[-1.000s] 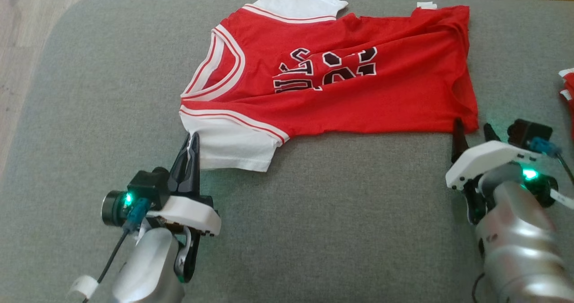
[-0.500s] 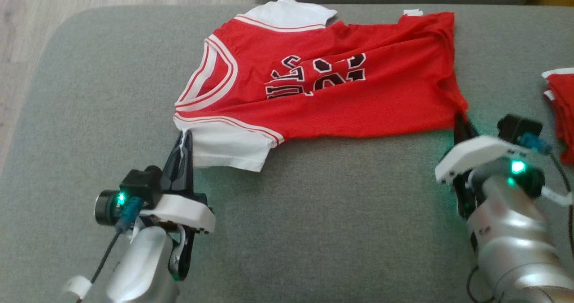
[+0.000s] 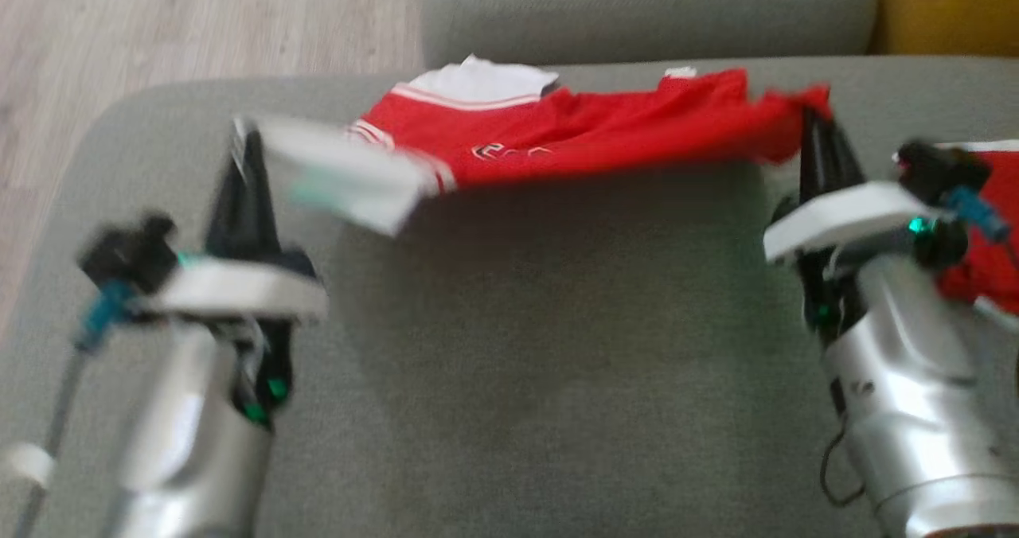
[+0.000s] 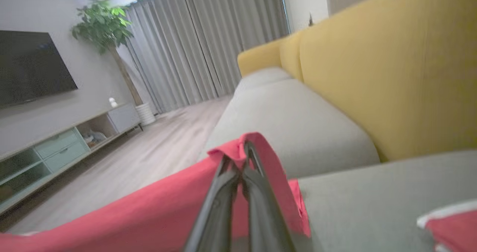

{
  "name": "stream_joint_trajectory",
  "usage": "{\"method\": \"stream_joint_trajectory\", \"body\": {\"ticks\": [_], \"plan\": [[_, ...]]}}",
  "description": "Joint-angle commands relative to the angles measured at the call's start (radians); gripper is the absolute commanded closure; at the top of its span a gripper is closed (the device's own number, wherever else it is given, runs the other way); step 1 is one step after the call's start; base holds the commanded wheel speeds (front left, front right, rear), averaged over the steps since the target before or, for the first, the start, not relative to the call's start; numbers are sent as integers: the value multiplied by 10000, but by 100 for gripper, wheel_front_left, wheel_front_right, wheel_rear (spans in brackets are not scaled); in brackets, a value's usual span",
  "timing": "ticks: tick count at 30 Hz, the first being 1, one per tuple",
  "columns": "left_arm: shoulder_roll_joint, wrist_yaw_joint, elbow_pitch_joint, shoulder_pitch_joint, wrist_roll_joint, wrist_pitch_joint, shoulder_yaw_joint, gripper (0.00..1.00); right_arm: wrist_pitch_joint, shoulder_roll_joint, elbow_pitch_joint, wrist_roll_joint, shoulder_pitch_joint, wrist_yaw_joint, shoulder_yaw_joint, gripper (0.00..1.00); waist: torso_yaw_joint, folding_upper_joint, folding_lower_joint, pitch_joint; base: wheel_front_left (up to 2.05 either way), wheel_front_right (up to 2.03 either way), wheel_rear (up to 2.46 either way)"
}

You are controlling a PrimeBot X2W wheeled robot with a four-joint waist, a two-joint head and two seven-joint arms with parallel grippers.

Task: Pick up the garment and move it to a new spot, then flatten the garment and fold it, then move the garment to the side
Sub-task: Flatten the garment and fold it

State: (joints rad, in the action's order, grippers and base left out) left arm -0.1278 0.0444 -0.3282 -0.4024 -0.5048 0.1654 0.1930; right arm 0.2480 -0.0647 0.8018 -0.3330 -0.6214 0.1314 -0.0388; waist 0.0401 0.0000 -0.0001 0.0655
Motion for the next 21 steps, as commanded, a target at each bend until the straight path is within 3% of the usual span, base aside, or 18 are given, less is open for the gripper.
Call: {"method": "stream_joint_trajectory", "body": {"ticks": [1,7,12,21], "plan": [[-400,25,700,-1019,-76,-90,-489,100,56,-53,-718,28,-570,-7,-314,100,-180,0,1,-273,0,0,0],[-689,-268,2371,-2438,-487,-776,-1053,100,-797,-850,-3310,-82,-1060,-7,-628,100,-524,0,1,-870,0,0,0],[-930,-550,3835,-2886,-845,-1484,-1418,100,-1947,-1371,-5764,-170,-886,-7,-312,100,-648,0,1,-1031,0,0,0],[-1481,-1079,5821,-2651,-1328,-3208,-1676,100,-4344,-1123,-9402,137,351,-7,793,100,-613,0,1,-661,0,0,0]]}}
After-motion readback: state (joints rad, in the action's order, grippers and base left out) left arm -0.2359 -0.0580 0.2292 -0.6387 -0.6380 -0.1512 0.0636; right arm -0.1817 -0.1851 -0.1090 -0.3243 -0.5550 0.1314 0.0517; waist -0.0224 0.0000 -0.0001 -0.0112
